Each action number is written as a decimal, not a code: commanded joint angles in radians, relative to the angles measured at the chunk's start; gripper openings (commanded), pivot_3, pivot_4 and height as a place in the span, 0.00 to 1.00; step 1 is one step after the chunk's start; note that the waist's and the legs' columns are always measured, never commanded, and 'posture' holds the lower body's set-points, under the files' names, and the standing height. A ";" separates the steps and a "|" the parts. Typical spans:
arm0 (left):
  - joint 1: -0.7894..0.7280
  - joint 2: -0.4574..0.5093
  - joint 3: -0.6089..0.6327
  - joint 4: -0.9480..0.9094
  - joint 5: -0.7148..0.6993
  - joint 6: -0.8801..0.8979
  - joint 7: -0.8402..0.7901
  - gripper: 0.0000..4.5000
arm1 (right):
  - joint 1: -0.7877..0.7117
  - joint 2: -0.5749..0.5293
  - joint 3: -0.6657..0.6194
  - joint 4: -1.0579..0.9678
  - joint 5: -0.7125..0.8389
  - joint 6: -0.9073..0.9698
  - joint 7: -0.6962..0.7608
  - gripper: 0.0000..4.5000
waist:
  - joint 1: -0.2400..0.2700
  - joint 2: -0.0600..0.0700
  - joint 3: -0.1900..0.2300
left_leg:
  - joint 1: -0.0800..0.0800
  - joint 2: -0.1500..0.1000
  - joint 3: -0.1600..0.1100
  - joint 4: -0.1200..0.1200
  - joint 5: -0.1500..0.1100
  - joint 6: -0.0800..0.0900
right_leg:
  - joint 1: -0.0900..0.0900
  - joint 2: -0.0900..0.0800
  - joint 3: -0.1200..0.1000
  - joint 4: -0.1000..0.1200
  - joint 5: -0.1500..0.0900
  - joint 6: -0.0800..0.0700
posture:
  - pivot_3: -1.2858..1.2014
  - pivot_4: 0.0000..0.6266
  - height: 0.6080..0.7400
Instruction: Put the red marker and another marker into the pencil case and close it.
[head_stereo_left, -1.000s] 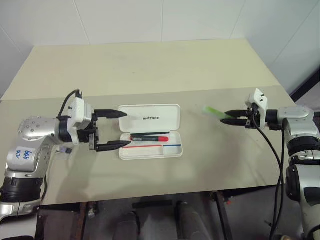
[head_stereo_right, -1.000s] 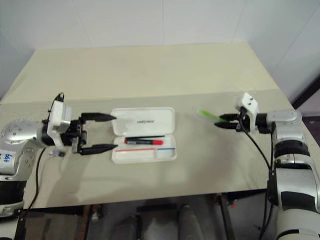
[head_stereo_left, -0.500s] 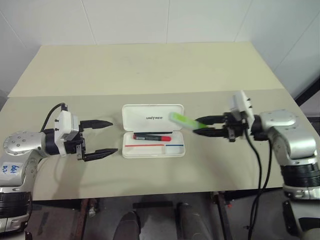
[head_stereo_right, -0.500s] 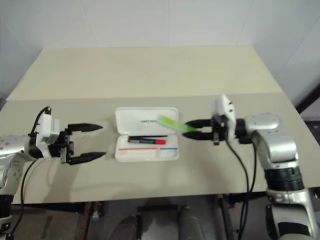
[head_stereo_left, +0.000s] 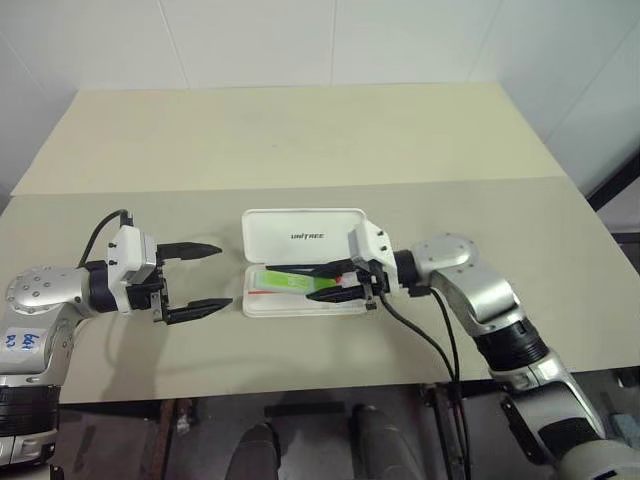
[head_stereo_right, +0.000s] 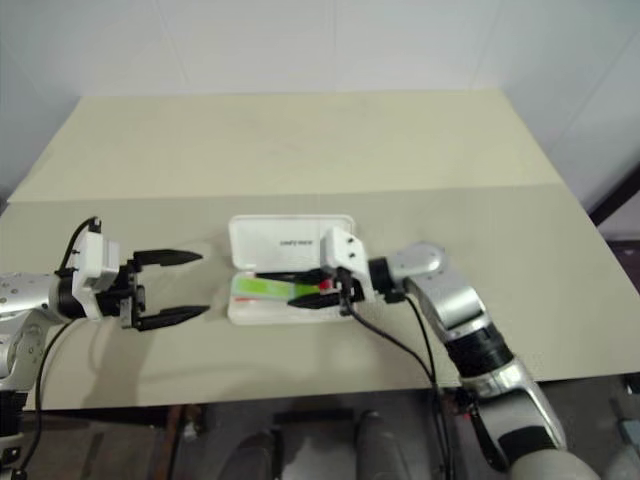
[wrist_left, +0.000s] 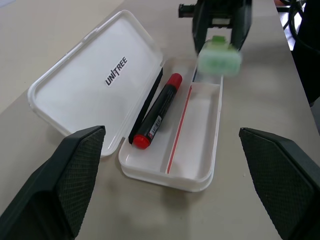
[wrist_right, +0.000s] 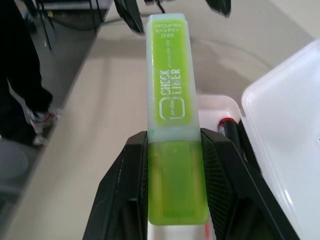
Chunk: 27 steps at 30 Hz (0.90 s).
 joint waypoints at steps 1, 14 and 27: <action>0.017 0.025 0.047 -0.001 0.001 -0.017 0.003 1.00 | -0.057 0.028 0.036 0.081 -0.047 -0.071 0.027 0.24 | 0.000 0.000 0.000 | 0.000 0.000 0.000 0.000 0.000 0.000 | 0.000 0.000 0.000 0.000 0.000 0.000 | 0.52 0.24 1.00; 0.063 0.029 0.080 -0.030 -0.006 -0.011 0.032 1.00 | -0.075 0.101 0.112 0.147 -0.121 -0.065 0.058 0.24 | -0.001 0.000 0.000 | 0.000 0.000 0.000 0.000 0.000 0.000 | -0.001 0.000 -0.001 0.002 0.000 -0.001 | 0.52 0.24 1.00; 0.050 0.022 0.067 -0.030 -0.010 -0.012 0.044 1.00 | -0.120 0.142 0.098 0.206 -0.164 -0.033 0.020 0.24 | -0.003 0.000 0.000 | 0.001 0.000 -0.001 0.000 0.000 0.000 | -0.001 0.000 -0.001 0.002 -0.001 -0.001 | 0.52 0.24 1.00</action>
